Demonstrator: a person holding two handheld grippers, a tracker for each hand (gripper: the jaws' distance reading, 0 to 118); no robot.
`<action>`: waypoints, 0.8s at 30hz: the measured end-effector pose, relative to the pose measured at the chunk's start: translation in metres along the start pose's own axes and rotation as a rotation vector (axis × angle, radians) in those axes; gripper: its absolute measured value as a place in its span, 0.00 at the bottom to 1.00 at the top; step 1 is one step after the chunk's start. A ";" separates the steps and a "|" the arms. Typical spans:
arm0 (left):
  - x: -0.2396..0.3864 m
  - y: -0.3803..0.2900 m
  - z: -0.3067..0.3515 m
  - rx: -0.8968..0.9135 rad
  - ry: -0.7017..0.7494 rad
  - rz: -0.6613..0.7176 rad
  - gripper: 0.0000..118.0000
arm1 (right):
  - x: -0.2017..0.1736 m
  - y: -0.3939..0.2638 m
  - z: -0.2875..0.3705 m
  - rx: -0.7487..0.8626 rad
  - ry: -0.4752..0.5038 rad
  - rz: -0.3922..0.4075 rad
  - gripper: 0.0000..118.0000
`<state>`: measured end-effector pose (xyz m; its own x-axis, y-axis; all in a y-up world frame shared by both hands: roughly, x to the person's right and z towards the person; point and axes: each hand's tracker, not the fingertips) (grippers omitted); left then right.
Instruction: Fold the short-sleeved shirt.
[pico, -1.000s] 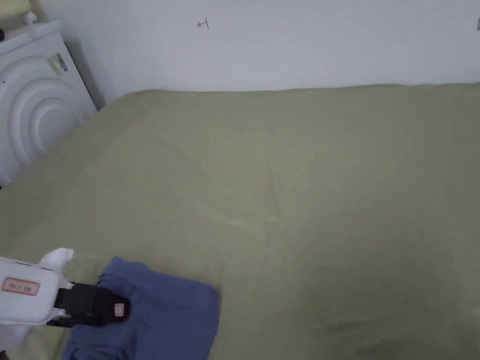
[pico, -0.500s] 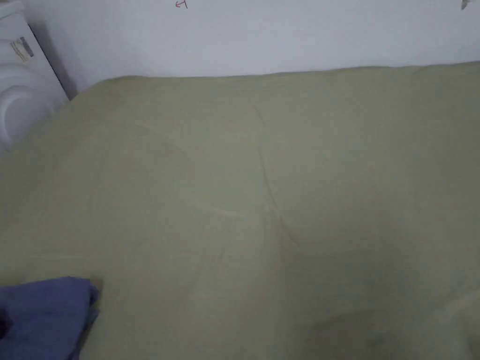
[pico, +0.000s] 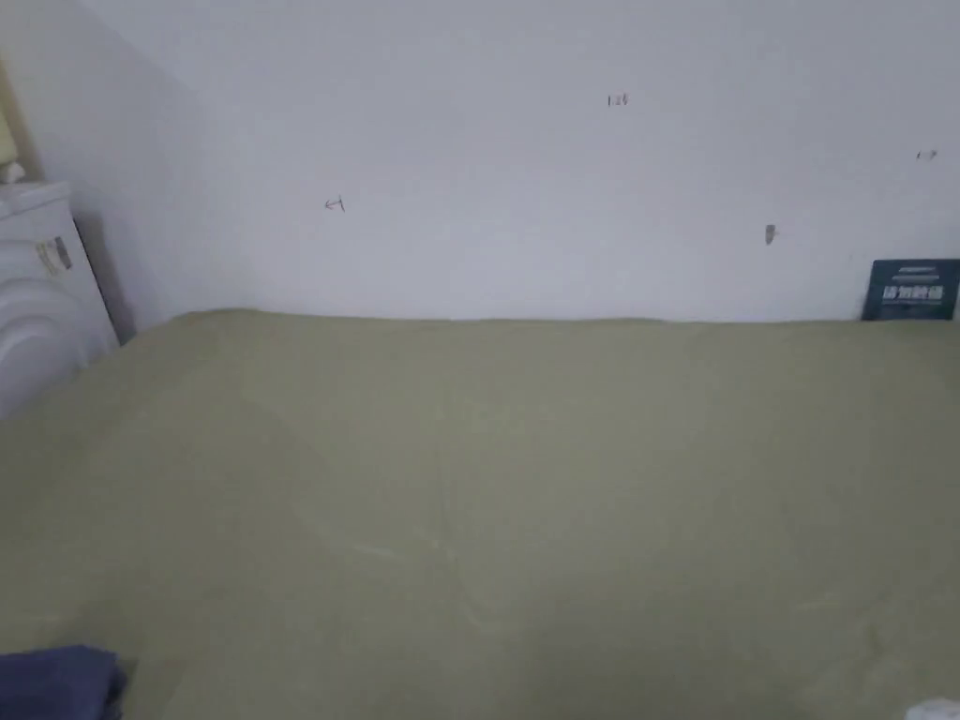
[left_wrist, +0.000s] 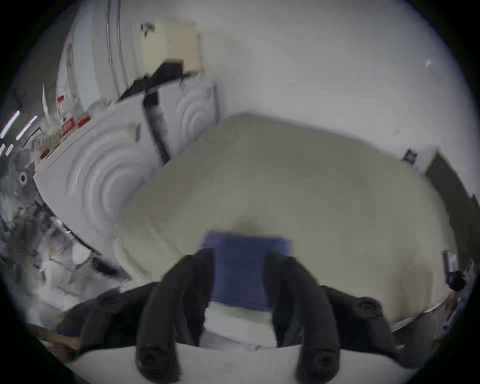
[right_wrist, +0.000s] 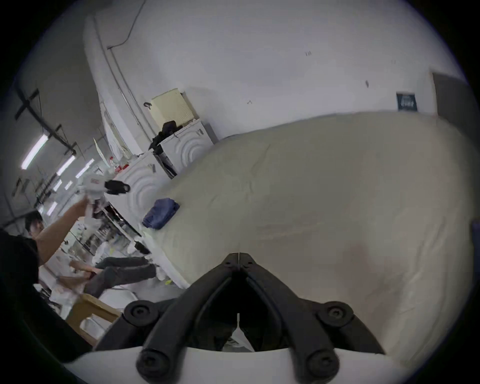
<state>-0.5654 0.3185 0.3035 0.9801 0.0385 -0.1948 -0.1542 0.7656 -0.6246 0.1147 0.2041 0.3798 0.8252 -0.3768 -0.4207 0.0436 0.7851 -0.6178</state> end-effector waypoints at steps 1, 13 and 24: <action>0.022 -0.013 0.004 0.044 -0.114 0.010 0.17 | 0.004 0.002 0.005 0.000 -0.002 -0.003 0.00; 0.263 -0.119 0.010 0.203 -0.320 -0.207 0.00 | -0.005 0.001 0.028 0.088 -0.386 0.064 0.00; 0.316 -0.072 0.033 0.281 -0.390 -0.150 0.00 | -0.017 0.049 0.043 0.222 -0.540 0.077 0.00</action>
<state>-0.2402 0.2965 0.3120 0.9708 0.1113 0.2124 -0.0215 0.9225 -0.3854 0.1272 0.2696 0.3853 0.9981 -0.0563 -0.0250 0.0406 0.9066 -0.4201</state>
